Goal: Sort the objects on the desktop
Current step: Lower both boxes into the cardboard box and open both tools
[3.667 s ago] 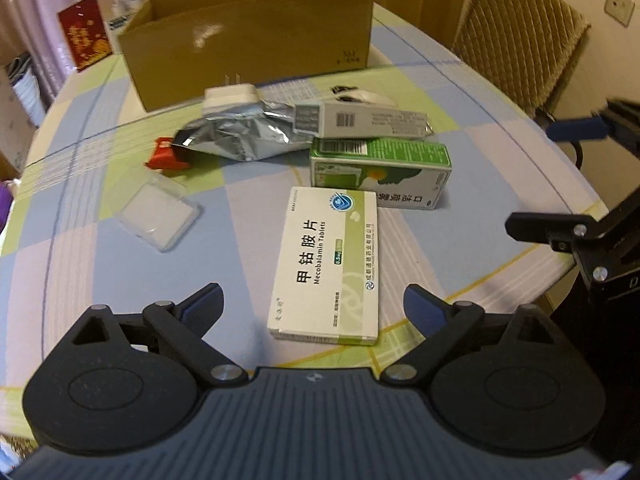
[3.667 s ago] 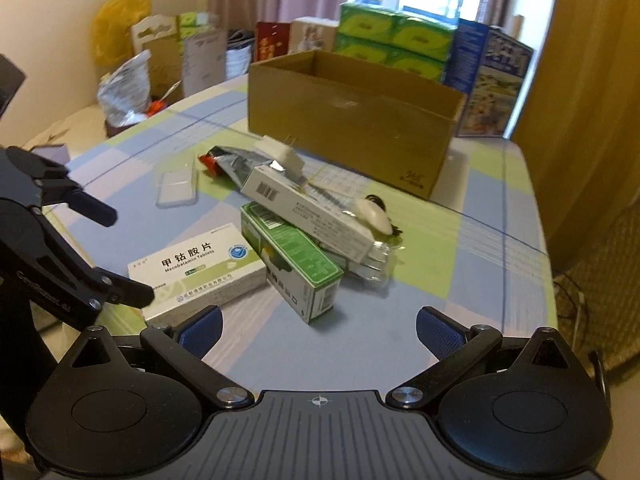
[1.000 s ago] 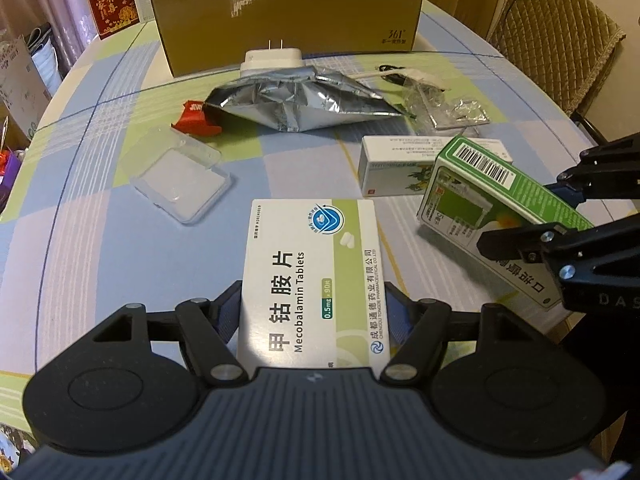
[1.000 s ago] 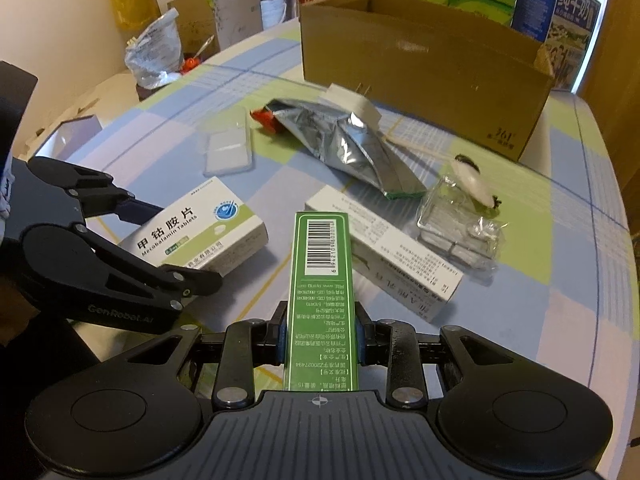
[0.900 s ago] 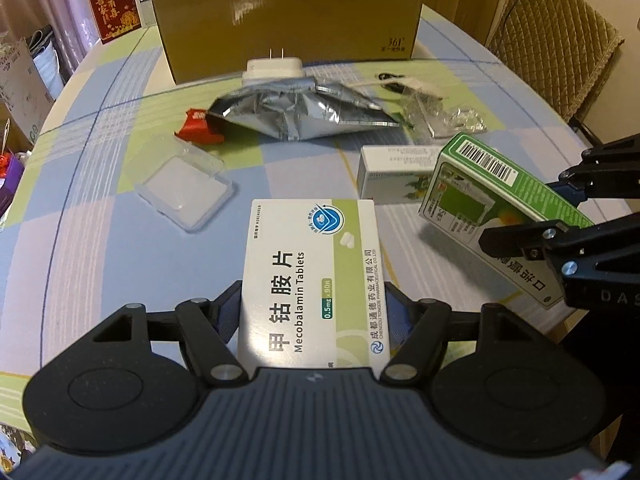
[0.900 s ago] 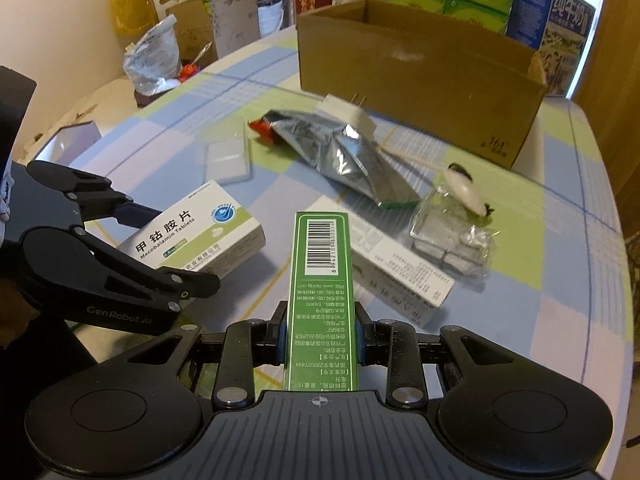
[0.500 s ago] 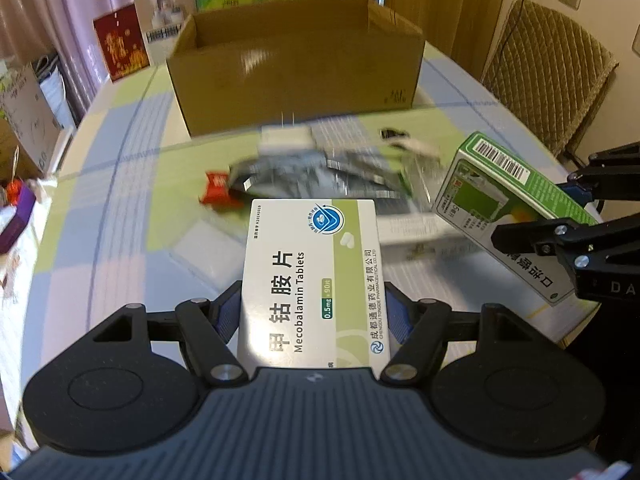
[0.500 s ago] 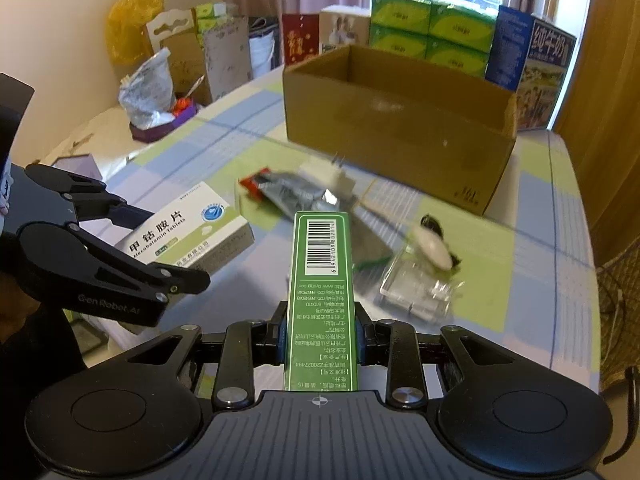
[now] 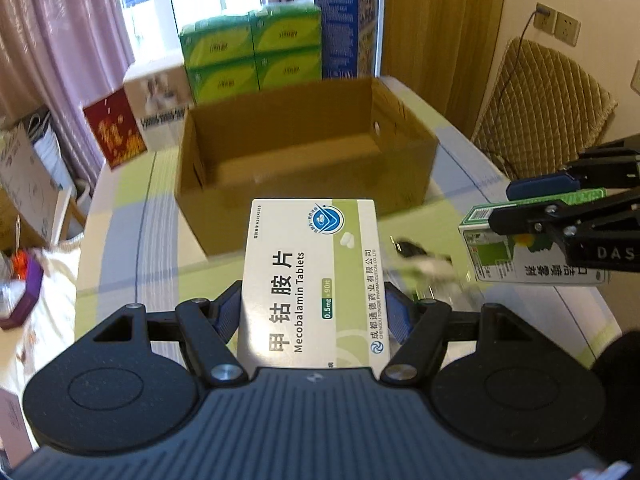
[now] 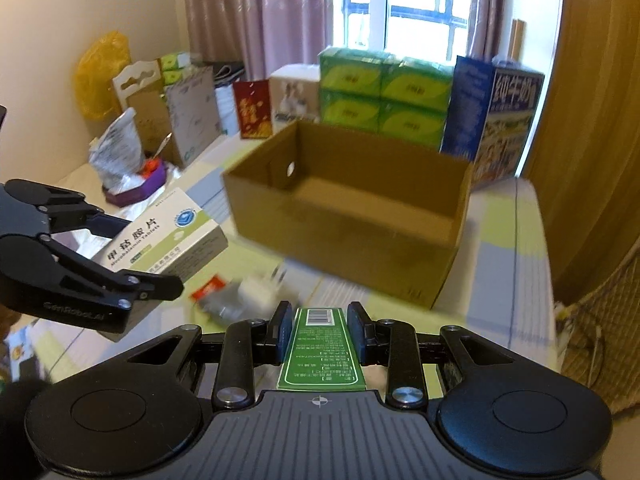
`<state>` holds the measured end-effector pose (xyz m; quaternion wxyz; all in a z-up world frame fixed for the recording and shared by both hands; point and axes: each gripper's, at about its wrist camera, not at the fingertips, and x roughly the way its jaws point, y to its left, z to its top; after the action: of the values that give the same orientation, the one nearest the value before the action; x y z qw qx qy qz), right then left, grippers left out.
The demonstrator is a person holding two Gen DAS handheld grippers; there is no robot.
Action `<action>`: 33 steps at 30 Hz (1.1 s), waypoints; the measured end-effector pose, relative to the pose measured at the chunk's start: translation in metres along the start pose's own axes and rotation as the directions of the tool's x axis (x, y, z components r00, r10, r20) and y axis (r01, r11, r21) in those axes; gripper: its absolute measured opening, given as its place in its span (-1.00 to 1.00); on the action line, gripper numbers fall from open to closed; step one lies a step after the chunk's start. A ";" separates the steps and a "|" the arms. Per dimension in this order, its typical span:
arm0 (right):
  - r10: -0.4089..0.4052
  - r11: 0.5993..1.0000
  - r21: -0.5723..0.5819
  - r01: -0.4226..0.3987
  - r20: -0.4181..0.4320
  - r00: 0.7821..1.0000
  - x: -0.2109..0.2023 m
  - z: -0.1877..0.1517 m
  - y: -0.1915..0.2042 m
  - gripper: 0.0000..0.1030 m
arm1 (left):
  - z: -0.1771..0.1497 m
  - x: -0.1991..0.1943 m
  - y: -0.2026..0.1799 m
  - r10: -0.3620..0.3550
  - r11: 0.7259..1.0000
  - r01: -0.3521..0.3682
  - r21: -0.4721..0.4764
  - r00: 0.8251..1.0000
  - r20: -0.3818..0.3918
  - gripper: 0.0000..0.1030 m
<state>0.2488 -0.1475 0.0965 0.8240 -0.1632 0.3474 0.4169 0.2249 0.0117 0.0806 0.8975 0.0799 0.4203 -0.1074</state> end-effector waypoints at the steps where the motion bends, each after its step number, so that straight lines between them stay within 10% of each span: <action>1: -0.005 1.000 -0.004 0.005 0.003 1.000 0.004 0.008 -0.004 -0.47 | 0.009 0.003 0.003 0.003 1.000 -0.003 0.004 1.000 0.004 0.30; 18: -0.049 0.993 0.110 0.033 0.146 0.988 0.078 0.139 -0.077 -0.47 | 0.126 0.085 0.051 0.013 0.998 -0.011 -0.059 1.000 0.029 0.30; 33: -0.058 0.982 0.187 0.039 0.098 0.993 0.200 0.122 -0.110 -0.47 | 0.151 0.195 0.080 0.020 0.993 -0.019 -0.115 1.000 0.010 0.30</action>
<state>0.4720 -0.0304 0.0384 0.8623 -0.0725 0.3374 0.3705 0.4788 0.0294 0.0300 0.9039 0.0314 0.4200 -0.0746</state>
